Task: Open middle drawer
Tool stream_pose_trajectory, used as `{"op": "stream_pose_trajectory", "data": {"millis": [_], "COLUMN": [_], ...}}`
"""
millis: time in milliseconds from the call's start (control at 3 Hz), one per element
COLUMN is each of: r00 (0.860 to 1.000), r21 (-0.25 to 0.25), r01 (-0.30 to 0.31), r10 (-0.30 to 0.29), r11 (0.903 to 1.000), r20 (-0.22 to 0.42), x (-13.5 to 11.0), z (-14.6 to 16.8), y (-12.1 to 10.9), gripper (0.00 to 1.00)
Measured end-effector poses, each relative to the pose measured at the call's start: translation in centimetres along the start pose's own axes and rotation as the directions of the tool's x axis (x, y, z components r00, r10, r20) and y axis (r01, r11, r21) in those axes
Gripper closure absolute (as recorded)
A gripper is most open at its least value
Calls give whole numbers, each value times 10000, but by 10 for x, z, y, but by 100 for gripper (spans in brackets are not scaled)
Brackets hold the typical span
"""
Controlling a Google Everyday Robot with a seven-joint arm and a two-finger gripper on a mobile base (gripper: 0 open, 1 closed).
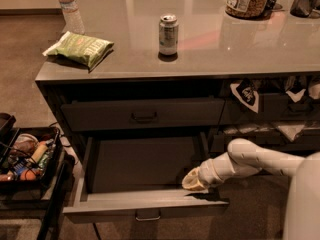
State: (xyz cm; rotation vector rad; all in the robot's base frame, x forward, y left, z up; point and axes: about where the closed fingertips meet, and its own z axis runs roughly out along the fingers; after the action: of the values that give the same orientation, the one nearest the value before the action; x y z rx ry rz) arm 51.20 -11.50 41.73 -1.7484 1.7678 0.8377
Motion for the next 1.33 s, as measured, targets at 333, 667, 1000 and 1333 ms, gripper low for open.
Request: {"op": "stream_pose_trajectory", "data": {"millis": [333,667,1000,1333], "r00": [9985,9883,9787,9818], "r21": [376,-241,-995,-1508], "r01": [408,1160,1414,1403], "r10": [-394,-1178,-1542,-1572], "r11": [9985,9930,9849,9786], "r20": [-374,-971,-1357,-1069], "x": [-4,-20,-28,-29], "z": [6,20,31,47], "y": [9,42,75,98], "gripper": [100,100,100,100]}}
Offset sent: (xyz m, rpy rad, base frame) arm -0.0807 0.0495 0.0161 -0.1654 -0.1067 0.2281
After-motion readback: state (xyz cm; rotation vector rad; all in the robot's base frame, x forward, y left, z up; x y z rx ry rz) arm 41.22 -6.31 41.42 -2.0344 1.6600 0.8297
